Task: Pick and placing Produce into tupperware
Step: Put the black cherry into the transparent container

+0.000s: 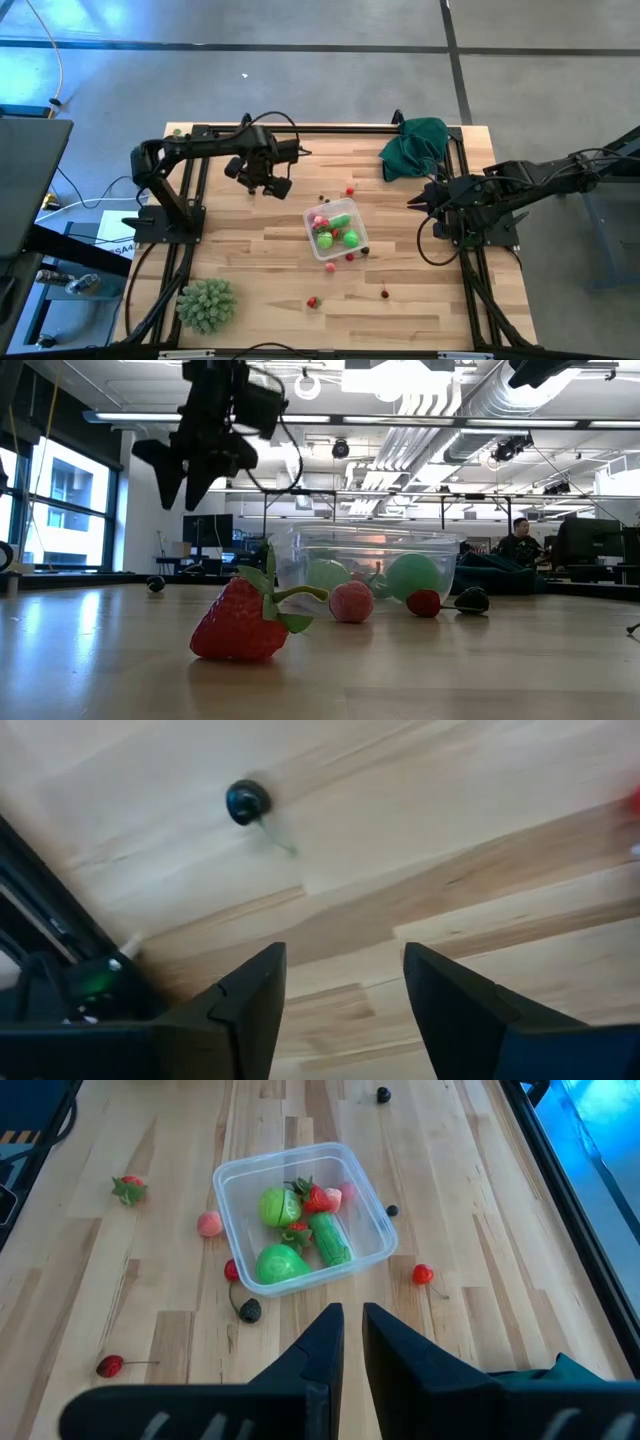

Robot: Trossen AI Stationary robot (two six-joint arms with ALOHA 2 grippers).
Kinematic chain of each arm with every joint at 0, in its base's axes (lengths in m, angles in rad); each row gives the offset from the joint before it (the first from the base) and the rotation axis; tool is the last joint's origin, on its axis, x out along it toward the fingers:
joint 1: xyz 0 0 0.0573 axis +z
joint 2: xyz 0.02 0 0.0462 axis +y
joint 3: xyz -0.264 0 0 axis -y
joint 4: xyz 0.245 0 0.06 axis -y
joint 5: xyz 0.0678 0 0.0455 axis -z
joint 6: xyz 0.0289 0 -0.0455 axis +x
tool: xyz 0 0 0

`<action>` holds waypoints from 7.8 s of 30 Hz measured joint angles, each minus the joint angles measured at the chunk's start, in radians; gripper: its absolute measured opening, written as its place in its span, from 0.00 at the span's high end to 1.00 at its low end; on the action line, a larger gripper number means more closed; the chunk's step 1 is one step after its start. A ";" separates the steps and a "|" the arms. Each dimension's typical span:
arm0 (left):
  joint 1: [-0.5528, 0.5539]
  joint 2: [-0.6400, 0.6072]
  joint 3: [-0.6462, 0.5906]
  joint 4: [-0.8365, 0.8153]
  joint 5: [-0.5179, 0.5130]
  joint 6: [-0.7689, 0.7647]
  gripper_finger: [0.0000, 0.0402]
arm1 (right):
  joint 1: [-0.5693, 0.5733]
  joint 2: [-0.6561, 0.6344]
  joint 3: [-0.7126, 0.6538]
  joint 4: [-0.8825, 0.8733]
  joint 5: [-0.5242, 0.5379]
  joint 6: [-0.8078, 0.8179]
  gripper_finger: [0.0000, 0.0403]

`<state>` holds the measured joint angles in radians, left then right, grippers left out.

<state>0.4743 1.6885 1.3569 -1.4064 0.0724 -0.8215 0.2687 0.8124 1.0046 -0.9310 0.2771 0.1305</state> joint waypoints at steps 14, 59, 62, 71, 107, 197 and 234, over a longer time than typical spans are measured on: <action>0.276 -0.005 -0.210 0.154 0.098 0.296 0.49 | 0.000 0.000 0.000 0.000 0.000 0.000 0.92; 0.298 -0.004 -0.405 0.431 0.078 0.085 0.49 | 0.000 0.000 0.000 0.000 0.000 0.000 0.92; 0.290 -0.004 -0.434 0.460 0.092 0.079 0.49 | 0.000 0.000 0.000 0.000 0.000 0.000 0.92; 0.291 -0.004 -0.437 0.468 0.059 0.053 0.49 | 0.000 0.000 0.000 0.000 0.000 0.000 0.92; 0.291 0.037 -0.436 0.492 0.062 0.002 0.49 | 0.000 0.000 0.000 0.000 0.000 0.000 0.92; -0.337 0.371 0.379 0.364 -0.050 0.094 0.70 | 0.000 0.000 0.000 0.000 0.000 0.000 0.92; -0.329 0.405 0.380 0.411 0.097 0.273 0.38 | 0.000 0.000 0.000 0.000 0.000 0.000 0.92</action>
<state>0.1455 2.0939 1.7369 -0.9956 0.1699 -0.5483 0.2690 0.8120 1.0046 -0.9310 0.2768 0.1305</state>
